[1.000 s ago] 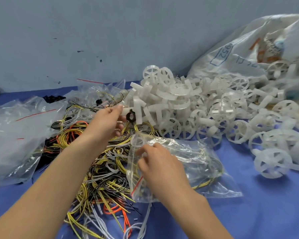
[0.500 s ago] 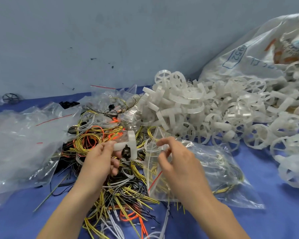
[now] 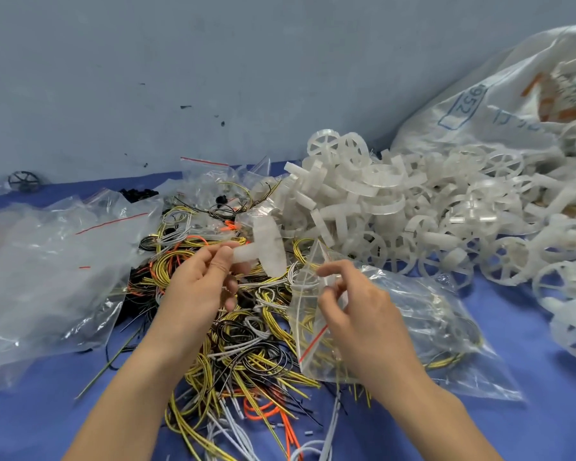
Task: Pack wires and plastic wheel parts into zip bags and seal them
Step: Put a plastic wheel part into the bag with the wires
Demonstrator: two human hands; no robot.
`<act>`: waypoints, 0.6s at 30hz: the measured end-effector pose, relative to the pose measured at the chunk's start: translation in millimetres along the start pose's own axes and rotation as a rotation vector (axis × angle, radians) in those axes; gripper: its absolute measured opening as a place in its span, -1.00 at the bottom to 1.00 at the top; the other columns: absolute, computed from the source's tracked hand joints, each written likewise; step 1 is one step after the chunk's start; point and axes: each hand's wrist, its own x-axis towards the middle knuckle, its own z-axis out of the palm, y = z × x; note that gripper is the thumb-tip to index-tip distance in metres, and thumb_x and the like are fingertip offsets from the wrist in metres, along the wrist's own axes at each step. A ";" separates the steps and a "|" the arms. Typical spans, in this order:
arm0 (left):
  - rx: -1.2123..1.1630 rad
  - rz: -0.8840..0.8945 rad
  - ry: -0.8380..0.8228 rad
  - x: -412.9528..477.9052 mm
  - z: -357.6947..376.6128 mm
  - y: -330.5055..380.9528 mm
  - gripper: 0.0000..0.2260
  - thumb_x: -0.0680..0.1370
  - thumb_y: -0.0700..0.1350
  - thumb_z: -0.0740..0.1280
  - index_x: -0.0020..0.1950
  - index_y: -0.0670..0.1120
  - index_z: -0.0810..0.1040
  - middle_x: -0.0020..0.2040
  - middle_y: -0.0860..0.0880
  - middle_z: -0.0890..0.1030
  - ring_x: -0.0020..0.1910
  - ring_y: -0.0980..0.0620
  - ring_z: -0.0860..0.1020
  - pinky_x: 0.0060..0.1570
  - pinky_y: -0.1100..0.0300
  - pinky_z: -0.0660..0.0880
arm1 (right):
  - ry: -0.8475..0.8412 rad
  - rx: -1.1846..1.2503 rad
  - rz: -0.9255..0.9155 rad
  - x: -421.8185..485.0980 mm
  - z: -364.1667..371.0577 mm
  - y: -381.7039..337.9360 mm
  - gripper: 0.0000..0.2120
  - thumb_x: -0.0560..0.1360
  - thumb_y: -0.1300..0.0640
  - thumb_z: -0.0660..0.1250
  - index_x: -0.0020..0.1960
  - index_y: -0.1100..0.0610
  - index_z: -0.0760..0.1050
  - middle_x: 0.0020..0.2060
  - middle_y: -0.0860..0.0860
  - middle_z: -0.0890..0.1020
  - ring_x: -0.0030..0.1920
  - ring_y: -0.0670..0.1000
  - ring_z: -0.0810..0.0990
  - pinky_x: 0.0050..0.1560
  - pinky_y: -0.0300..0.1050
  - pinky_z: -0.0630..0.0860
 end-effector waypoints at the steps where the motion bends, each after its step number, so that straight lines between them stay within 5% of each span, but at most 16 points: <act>1: -0.084 -0.030 -0.049 -1.0 -2.8 2.9 -0.77 0.57 -0.01 0.26 0.15 -0.08 0.57 -0.21 -0.02 0.65 -0.37 0.15 0.46 -0.49 0.31 0.41 | 0.017 0.012 0.001 0.0 -0.8 0.1 -0.82 0.59 0.04 0.17 0.11 -0.22 0.38 -0.25 -0.21 0.50 -0.31 -0.16 0.47 -0.37 -0.15 0.34; 6: -0.276 -0.326 -0.383 -12.9 -4.0 10.5 -0.71 0.56 -0.13 0.30 0.21 -0.26 0.56 -0.20 -0.09 0.61 -0.36 0.11 0.51 -0.45 0.32 0.49 | 0.063 0.103 -0.016 1.3 -3.1 -3.4 -0.72 0.63 0.05 0.14 0.28 -0.23 0.27 -0.31 -0.12 0.55 -0.39 -0.08 0.52 -0.41 -0.14 0.40; 9: -0.273 -0.413 -0.398 -19.1 2.2 9.2 -0.72 0.53 -0.18 0.31 0.18 -0.29 0.56 -0.23 -0.11 0.61 -0.38 0.09 0.52 -0.45 0.33 0.52 | 0.056 0.144 0.002 2.5 -3.9 -2.8 -0.67 0.63 0.07 0.13 0.35 -0.20 0.25 -0.19 -0.23 0.55 -0.39 -0.08 0.51 -0.38 -0.18 0.39; 14: 0.007 -0.266 -0.252 -18.6 5.4 9.1 -0.83 0.61 -0.20 0.25 0.14 -0.21 0.55 -0.18 -0.17 0.67 -0.38 0.07 0.53 -0.42 0.27 0.53 | 0.066 0.126 -0.049 2.2 -8.0 -5.0 -0.71 0.64 0.06 0.14 0.31 -0.21 0.31 -0.25 -0.18 0.53 -0.39 -0.07 0.46 -0.38 -0.13 0.36; 18: 0.248 -0.108 -0.311 -23.3 17.3 10.0 -0.86 0.63 -0.21 0.23 0.10 -0.14 0.57 -0.19 -0.13 0.68 -0.39 0.03 0.56 -0.40 0.20 0.54 | 0.108 -0.001 -0.154 -1.8 -12.5 -15.2 -0.69 0.63 0.09 0.15 0.31 -0.20 0.32 -0.30 -0.31 0.41 -0.35 -0.11 0.41 -0.32 -0.06 0.38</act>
